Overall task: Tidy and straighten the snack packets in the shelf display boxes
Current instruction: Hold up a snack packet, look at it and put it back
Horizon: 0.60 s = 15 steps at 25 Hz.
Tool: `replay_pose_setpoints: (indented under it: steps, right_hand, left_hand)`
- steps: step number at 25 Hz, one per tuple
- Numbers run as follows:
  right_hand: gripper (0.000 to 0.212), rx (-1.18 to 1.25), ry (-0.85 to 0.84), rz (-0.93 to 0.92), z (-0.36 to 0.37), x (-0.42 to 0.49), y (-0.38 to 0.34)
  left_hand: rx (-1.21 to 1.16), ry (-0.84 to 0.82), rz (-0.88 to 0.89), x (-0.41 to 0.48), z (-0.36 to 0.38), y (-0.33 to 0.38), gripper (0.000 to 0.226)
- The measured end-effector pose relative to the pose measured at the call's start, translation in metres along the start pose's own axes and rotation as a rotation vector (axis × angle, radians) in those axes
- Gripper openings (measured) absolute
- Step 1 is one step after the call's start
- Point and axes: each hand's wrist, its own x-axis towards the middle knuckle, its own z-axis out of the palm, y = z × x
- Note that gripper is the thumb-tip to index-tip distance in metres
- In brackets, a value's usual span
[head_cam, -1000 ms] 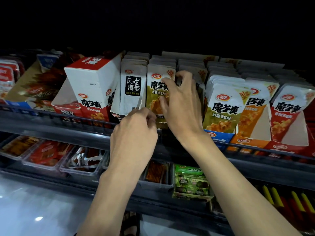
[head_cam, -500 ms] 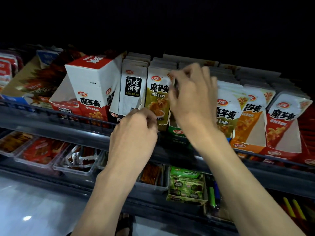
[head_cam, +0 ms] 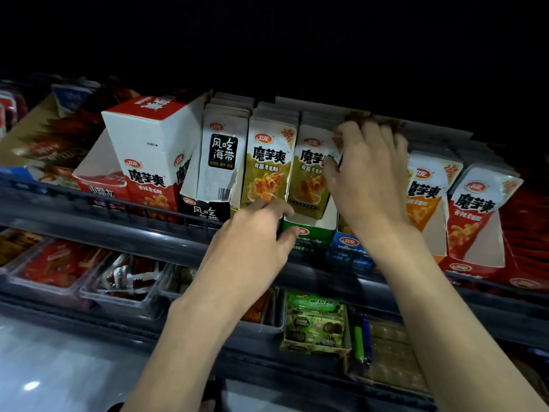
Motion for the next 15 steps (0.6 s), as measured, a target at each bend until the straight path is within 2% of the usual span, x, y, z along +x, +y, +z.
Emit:
replay_pose_setpoints:
  steps: [4, 8, 11, 13, 15]
  right_hand:
    - [0.015, 0.145, 0.053, -0.006, 0.0, -0.002, 0.004]
    - [0.017, 0.235, 0.043, -0.008, 0.002, -0.007, 0.009]
    - [0.013, 0.502, 0.045, 0.084, -0.008, -0.005, 0.013]
    - [0.011, 0.703, 0.124, 0.145, -0.02, -0.001, 0.017]
    - [0.014, 0.87, 0.21, 0.188, -0.033, 0.001, 0.021]
  left_hand:
    - [0.002, 0.011, -0.005, 0.0, -0.001, 0.001, 0.02]
    - [0.007, 0.018, -0.023, -0.001, -0.001, 0.004, 0.02]
    - [0.012, 0.034, -0.033, 0.0, 0.0, 0.005, 0.021]
    - [-0.023, 0.093, -0.038, 0.002, 0.0, 0.005, 0.026]
    - [-0.159, 0.179, -0.058, 0.004, 0.0, 0.008, 0.034]
